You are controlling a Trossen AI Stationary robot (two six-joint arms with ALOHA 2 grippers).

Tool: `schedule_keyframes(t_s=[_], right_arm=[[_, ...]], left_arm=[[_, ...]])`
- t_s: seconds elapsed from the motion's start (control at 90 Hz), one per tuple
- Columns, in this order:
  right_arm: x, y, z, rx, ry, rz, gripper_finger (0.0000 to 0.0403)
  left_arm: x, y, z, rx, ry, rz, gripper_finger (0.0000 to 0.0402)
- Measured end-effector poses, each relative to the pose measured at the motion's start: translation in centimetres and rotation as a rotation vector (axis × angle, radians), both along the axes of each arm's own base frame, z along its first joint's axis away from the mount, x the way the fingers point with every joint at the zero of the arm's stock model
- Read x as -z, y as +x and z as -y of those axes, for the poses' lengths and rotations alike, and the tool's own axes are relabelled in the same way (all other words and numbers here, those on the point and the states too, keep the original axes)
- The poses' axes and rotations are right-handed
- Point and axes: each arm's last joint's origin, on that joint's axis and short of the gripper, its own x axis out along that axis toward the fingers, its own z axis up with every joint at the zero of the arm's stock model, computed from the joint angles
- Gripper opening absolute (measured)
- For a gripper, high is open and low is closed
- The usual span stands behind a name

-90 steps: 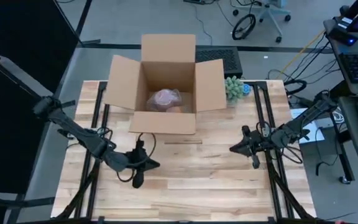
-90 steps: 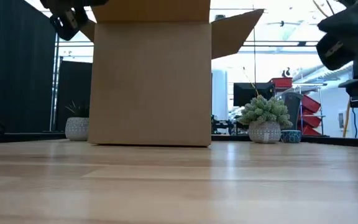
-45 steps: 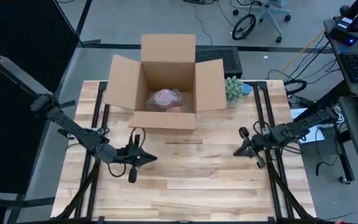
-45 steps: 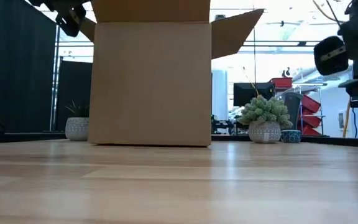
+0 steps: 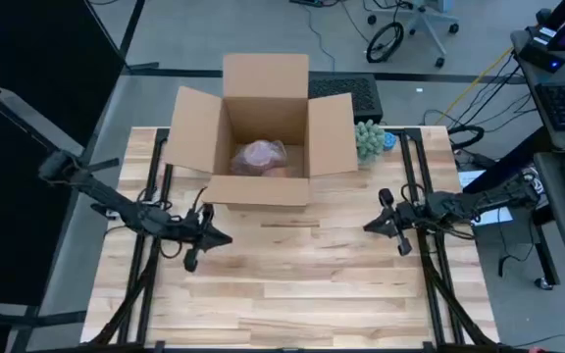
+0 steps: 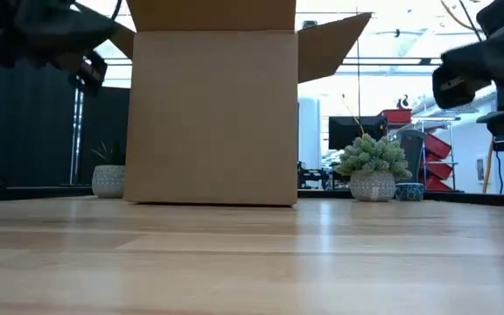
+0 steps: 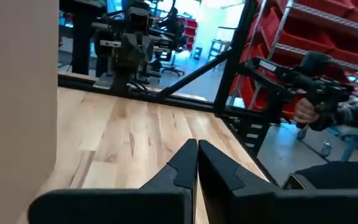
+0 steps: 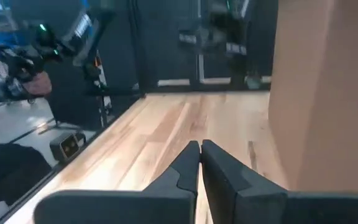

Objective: Wrap mug
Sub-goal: Return to Home Position

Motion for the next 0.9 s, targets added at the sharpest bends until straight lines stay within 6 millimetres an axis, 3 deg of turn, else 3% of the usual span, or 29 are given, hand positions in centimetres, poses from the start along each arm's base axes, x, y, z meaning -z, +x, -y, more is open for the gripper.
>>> schedule_keyframes(t_s=[0.1,0.222,0.522,0.656,0.9], right_arm=[[-0.2,0.0,0.0,0.0,-0.009,0.02,0.0002],[-0.1,0.0,0.0,0.0,0.0,0.006,0.0002],[0.2,0.0,0.0,-0.007,0.023,-0.018,0.0002],[1.4,-0.1,0.1,0.003,0.052,-0.064,0.0002],[1.5,-0.1,0.3,0.017,0.037,-0.066,0.0002]], left_arm=[[0.9,-1.1,-0.9,0.053,0.001,0.008,0.0],[0.6,-1.8,-1.5,0.062,0.009,0.003,0.0],[0.7,-3.8,-3.1,-0.044,0.052,-0.016,0.0],[0.8,-4.9,-3.6,-0.063,0.041,-0.001,0.0],[0.8,-5.0,-3.9,-0.054,0.086,-0.001,0.0]])
